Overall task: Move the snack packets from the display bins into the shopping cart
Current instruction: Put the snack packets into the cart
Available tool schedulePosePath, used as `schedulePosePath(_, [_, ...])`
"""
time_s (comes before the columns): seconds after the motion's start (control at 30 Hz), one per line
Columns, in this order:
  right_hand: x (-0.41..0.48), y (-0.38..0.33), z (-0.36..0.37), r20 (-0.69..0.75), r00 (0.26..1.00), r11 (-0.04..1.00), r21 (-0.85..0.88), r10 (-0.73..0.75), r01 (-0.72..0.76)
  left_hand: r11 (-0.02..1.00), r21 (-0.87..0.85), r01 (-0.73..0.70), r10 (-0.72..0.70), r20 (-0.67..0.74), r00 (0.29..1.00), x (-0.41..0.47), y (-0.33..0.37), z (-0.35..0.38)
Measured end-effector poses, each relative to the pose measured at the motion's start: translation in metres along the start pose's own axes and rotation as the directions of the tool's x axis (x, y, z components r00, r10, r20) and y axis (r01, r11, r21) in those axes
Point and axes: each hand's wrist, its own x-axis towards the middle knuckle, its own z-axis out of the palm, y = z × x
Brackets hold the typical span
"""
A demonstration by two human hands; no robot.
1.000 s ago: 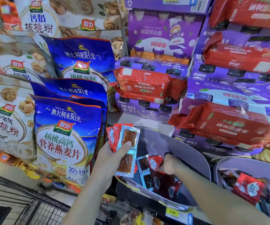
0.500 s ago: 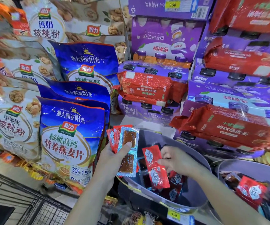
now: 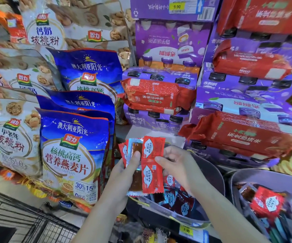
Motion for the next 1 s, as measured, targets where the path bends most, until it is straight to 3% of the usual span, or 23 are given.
schedulePosePath(0.17, [0.008,-0.005,0.009,0.039,0.999,0.999,0.012,0.034,-0.034,0.996,0.085,0.002,-0.004,0.026,1.0,-0.003,0.005,-0.006])
schedulePosePath(0.27, [0.016,-0.005,0.005,0.18,0.977,0.984,0.117,0.111,-0.133,0.997,0.069,0.029,-0.029,-0.002,1.0,-0.001,0.006,-0.014])
schedulePosePath(0.33, [0.024,0.001,-0.002,0.187,0.965,0.968,0.134,0.184,-0.211,0.997,0.053,0.053,-0.052,-0.014,0.999,0.0,0.007,-0.018])
schedulePosePath(0.43, [0.039,0.027,-0.008,0.09,0.941,0.943,-0.103,0.325,-0.316,0.998,0.011,0.068,-0.067,-0.053,0.996,0.002,0.008,-0.025])
schedulePosePath(0.5, [0.048,0.053,-0.006,0.071,0.889,0.854,-0.324,0.452,-0.408,0.998,-0.01,0.062,-0.063,-0.075,0.995,0.004,0.009,-0.029])
schedulePosePath(0.57, [0.055,0.079,-0.002,0.022,0.855,0.678,-0.62,0.519,-0.395,0.998,-0.026,0.06,-0.062,-0.079,0.995,0.005,0.01,-0.031])
schedulePosePath(0.63, [0.057,0.096,0.002,-0.033,0.878,0.424,-0.867,0.478,-0.264,0.997,-0.047,0.057,-0.06,-0.081,0.995,0.006,0.012,-0.032])
schedulePosePath(0.67, [0.056,0.103,0.005,-0.038,0.887,0.364,-0.903,0.46,-0.228,0.997,-0.053,0.058,-0.062,-0.082,0.995,0.007,0.012,-0.033])
schedulePosePath(1.0, [0.058,0.138,0.007,-0.107,0.903,0.259,-0.938,0.416,-0.231,0.996,-0.061,0.07,-0.076,-0.101,0.992,0.009,0.014,-0.037])
